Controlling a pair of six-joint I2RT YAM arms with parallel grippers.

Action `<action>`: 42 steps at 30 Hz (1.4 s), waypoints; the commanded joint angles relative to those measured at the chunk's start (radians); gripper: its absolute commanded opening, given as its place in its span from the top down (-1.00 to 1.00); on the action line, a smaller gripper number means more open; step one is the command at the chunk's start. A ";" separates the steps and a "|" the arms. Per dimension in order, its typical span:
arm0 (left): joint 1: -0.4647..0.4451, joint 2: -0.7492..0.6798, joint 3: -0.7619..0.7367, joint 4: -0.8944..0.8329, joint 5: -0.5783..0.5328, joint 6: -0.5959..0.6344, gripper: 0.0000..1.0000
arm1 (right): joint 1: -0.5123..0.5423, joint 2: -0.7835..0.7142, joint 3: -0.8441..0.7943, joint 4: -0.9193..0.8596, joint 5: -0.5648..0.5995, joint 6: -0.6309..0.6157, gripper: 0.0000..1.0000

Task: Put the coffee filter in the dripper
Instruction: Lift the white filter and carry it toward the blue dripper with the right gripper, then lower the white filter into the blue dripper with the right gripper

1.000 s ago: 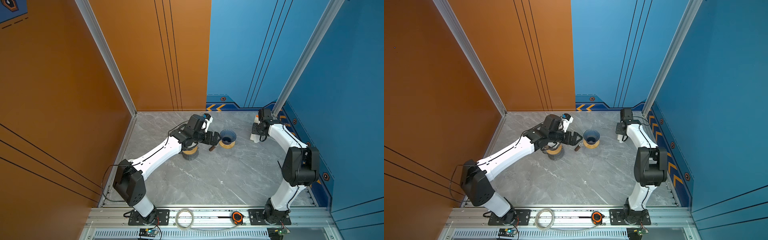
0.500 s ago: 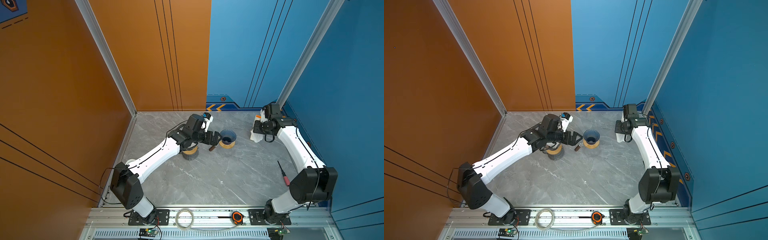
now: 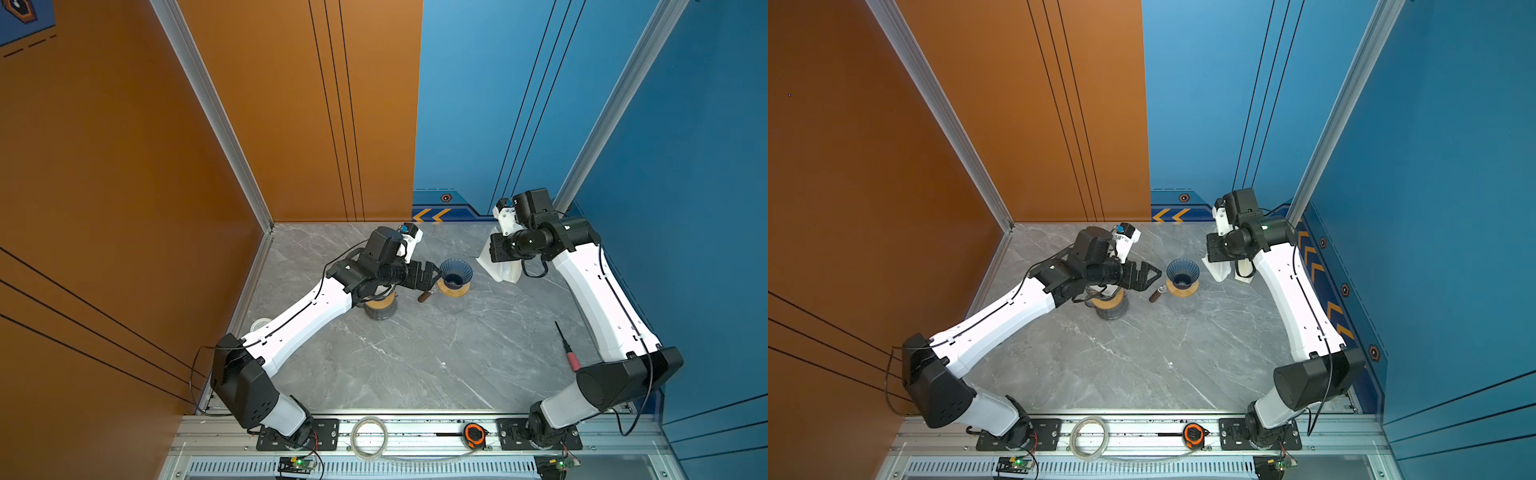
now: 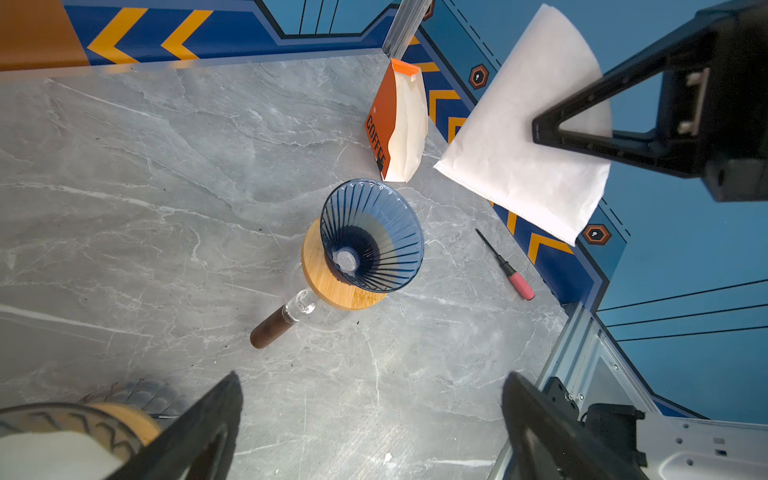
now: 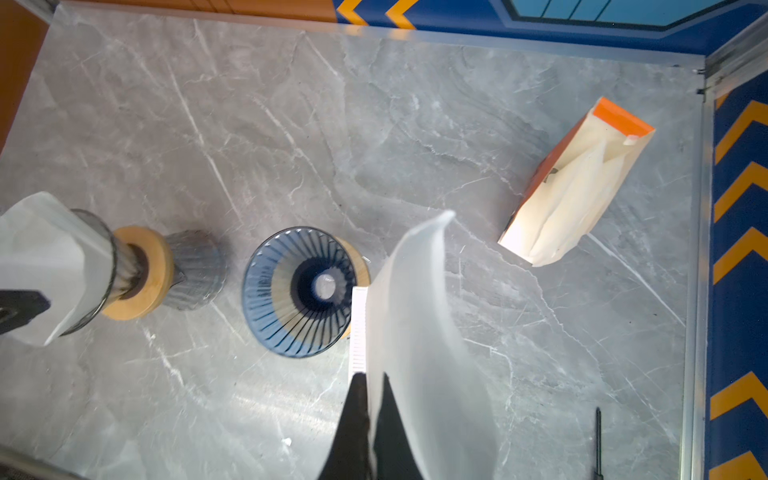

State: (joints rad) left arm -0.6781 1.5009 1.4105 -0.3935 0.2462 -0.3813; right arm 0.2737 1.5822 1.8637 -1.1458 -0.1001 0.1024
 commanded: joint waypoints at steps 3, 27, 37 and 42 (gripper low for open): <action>0.017 -0.055 -0.042 -0.024 -0.003 0.021 -0.96 | 0.071 0.110 0.108 -0.113 0.067 0.003 1.00; 0.045 -0.079 -0.089 -0.035 0.017 0.020 -0.96 | 0.229 0.532 0.434 -0.308 0.270 0.035 0.98; 0.047 -0.061 -0.073 -0.037 0.023 0.010 -0.96 | 0.240 0.535 0.435 -0.294 0.214 0.065 0.70; 0.046 -0.061 -0.068 -0.036 0.021 0.003 -0.96 | 0.238 0.499 0.435 -0.270 0.167 0.081 0.51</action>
State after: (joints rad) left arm -0.6403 1.4345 1.3338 -0.4152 0.2474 -0.3820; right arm 0.5098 2.1227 2.2787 -1.4132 0.1051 0.1596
